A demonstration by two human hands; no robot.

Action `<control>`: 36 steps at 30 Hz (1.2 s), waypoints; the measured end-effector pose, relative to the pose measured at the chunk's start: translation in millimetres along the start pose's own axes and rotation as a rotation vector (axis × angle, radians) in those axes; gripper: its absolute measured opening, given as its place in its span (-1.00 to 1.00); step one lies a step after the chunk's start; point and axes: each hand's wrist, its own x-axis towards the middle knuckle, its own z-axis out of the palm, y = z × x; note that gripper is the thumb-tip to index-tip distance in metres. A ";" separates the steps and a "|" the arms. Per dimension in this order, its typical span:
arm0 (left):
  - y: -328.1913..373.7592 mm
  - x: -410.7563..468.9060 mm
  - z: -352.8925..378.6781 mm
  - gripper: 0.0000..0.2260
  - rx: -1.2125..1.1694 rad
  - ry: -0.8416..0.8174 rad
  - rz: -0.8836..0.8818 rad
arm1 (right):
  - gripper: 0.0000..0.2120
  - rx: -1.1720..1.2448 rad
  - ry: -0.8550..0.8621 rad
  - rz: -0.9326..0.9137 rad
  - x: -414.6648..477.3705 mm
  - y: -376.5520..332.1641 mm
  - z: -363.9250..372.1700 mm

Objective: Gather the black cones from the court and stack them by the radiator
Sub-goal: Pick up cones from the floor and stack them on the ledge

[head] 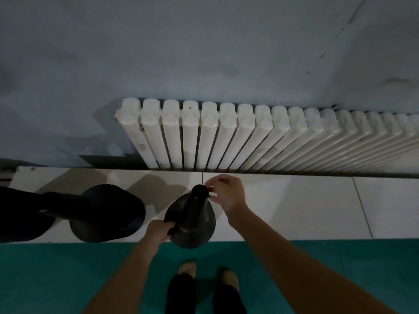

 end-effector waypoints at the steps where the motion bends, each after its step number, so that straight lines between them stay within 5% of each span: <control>1: -1.1 4.4 -1.2 -0.87 0.011 0.003 0.002 | -0.65 0.013 0.009 0.018 4.6 6.4 4.6; 3: 1.1 5.8 0.0 -0.93 0.023 -0.035 0.014 | -0.66 0.013 0.021 0.035 10.0 15.1 10.3; 7: 9.9 7.0 4.0 -0.60 0.048 -0.108 0.032 | -0.76 -0.011 0.041 0.039 9.8 23.1 13.5; 12: 35.0 -18.0 1.5 -0.64 -0.017 -0.123 0.061 | -0.89 0.185 -0.033 0.153 -4.1 17.7 1.9; 21: 113.4 -99.9 -7.2 -0.81 -0.006 -0.135 0.289 | -0.77 0.385 -0.069 0.170 -56.1 -19.2 -54.0; 31: 156.6 -228.8 99.5 -0.82 0.461 -0.351 0.561 | -0.74 0.685 0.200 0.005 -156.4 -9.6 -175.0; 36: 116.0 -295.2 195.0 -0.82 0.823 -0.508 0.751 | -0.83 0.874 0.529 -0.084 -234.3 38.9 -253.1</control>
